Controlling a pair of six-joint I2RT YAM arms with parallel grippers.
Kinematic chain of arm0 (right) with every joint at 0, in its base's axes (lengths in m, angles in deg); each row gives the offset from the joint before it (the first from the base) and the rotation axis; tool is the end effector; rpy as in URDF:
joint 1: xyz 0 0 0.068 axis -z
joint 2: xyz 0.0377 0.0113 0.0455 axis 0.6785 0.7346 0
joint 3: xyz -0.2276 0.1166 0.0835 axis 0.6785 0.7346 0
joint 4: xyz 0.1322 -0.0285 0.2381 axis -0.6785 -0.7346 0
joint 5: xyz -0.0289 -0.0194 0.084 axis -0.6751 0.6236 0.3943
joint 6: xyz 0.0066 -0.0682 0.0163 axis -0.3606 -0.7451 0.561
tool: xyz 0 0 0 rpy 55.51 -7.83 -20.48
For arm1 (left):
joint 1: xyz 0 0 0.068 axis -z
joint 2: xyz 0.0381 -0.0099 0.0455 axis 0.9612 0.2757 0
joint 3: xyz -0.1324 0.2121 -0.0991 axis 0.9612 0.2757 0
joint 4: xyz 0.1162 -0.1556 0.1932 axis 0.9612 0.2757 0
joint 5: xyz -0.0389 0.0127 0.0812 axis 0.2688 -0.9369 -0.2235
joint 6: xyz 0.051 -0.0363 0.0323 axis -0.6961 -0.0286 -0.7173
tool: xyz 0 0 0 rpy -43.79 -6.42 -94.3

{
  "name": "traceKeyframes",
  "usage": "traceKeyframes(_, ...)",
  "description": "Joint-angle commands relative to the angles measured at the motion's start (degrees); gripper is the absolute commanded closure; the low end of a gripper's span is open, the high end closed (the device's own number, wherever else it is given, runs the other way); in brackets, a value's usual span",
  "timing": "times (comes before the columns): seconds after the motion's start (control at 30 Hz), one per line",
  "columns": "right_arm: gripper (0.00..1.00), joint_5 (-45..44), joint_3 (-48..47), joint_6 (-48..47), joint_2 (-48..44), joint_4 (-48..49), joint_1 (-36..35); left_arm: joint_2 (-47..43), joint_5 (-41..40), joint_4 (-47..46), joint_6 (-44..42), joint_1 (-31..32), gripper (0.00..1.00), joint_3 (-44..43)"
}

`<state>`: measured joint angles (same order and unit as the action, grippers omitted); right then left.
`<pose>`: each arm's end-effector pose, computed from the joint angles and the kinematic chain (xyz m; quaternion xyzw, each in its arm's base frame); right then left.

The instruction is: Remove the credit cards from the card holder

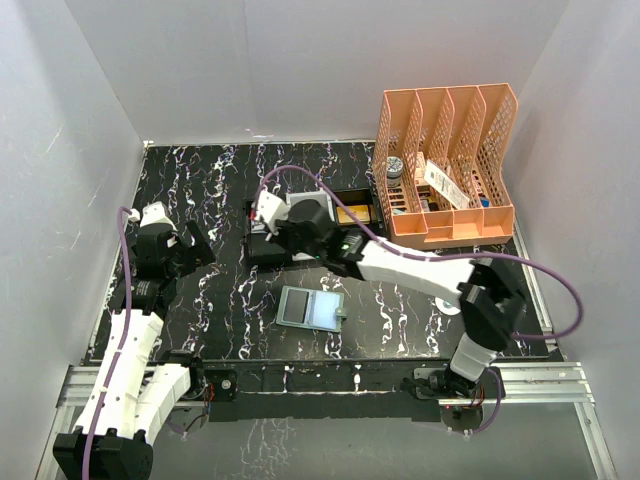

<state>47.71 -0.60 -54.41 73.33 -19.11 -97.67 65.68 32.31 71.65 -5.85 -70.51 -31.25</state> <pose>0.2395 0.3332 0.2772 -0.4744 0.6971 0.1442 0.5178 0.2043 -0.0021 0.2850 -0.1837 0.8395 -0.0365 0.5101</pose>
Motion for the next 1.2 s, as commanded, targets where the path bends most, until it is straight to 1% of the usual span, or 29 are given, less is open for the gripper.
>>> traceKeyframes(0.0,1.0,-8.4,-10.4,-4.5,8.8,-0.1,-1.3,1.1,-2.2,0.7,-0.3,-0.1,0.01,-0.9)
traceKeyframes(0.17,1.0,-14.5,-18.1,-6.8,17.1,-0.8,-1.4,0.2,-4.4,1.2,0.1,-0.1,0.01,-0.9)
traceKeyframes(0.27,1.0,-17.8,-21.9,-8.9,20.8,-2.3,-1.4,-0.3,-4.0,0.6,-0.2,-0.1,0.01,-0.7)
traceKeyframes(0.33,1.0,-19.8,-22.8,-10.1,22.7,-1.2,-1.4,-0.4,-3.2,-0.4,-0.8,-0.1,0.01,-0.4)
traceKeyframes(0.53,1.0,-20.5,-24.4,-14.1,27.3,2.0,-1.2,0.6,-2.9,-0.6,-1.8,-0.1,0.01,-0.6)
traceKeyframes(0.67,1.0,-18.8,-26.4,-16.1,30.0,2.3,-0.8,0.6,-3.5,-0.1,-1.9,-0.1,0.01,-0.8)
traceKeyframes(0.8,1.0,-18.8,-28.9,-17.0,33.0,2.8,-0.1,0.3,-4.9,0.2,-1.8,-0.1,0.01,-0.8)
traceKeyframes(0.93,1.0,-21.3,-30.4,-21.3,35.8,5.5,0.3,0.4,-5.3,0.1,-2.3,-0.2,0.01,-0.8)
traceKeyframes(1.17,1.0,-20.3,-33.7,-23.5,39.6,5.5,1.1,0.6,-8.6,1.4,-1.3,-0.1,0.01,-1.3)
